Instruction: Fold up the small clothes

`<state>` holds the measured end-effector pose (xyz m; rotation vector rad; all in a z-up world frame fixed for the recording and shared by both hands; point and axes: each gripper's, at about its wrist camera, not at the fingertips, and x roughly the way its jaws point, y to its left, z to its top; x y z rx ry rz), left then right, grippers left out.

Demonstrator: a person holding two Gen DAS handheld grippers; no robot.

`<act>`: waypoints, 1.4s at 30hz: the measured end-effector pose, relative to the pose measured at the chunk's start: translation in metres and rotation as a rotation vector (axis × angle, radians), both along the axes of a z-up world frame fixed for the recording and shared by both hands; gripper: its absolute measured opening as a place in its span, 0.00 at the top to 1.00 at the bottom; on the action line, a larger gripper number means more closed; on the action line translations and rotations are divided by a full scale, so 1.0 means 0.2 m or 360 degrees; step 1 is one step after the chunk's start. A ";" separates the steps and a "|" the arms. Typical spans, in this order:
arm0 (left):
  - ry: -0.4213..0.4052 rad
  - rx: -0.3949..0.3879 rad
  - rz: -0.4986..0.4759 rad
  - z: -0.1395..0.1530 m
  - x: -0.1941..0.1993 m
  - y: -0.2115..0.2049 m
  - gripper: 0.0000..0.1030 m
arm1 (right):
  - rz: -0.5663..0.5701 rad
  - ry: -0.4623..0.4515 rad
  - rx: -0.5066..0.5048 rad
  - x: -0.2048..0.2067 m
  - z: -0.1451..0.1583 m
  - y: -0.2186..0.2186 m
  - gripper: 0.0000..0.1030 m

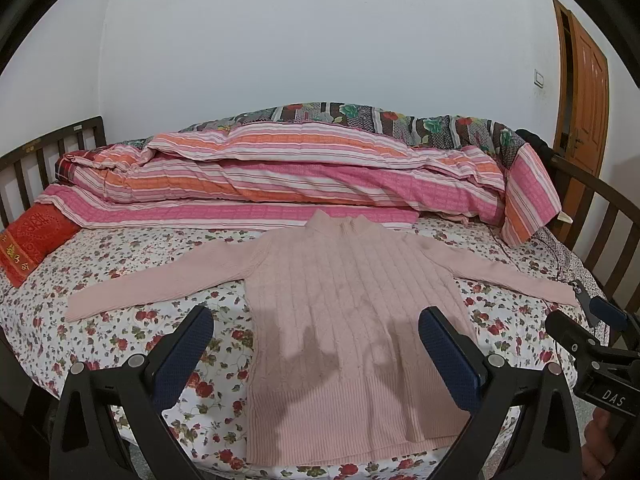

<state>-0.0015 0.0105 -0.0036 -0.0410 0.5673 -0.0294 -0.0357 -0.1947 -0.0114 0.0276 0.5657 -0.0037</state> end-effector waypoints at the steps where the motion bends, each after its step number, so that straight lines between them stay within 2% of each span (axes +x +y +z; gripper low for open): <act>1: -0.0001 -0.0001 0.0000 0.00 0.00 0.00 0.00 | 0.0000 0.0000 -0.0002 0.00 0.00 0.00 0.00; 31: -0.0002 -0.0020 -0.0011 -0.02 -0.01 -0.02 0.00 | 0.0015 0.0002 -0.0036 0.01 -0.03 0.06 0.00; 37: 0.0047 -0.0053 -0.0026 -0.11 0.06 0.03 0.00 | 0.0048 -0.0012 -0.0054 0.02 -0.07 0.10 0.00; 42: 0.0107 -0.0099 -0.0021 -0.27 0.15 0.11 0.00 | 0.0059 -0.0022 -0.0074 0.07 -0.18 0.12 0.00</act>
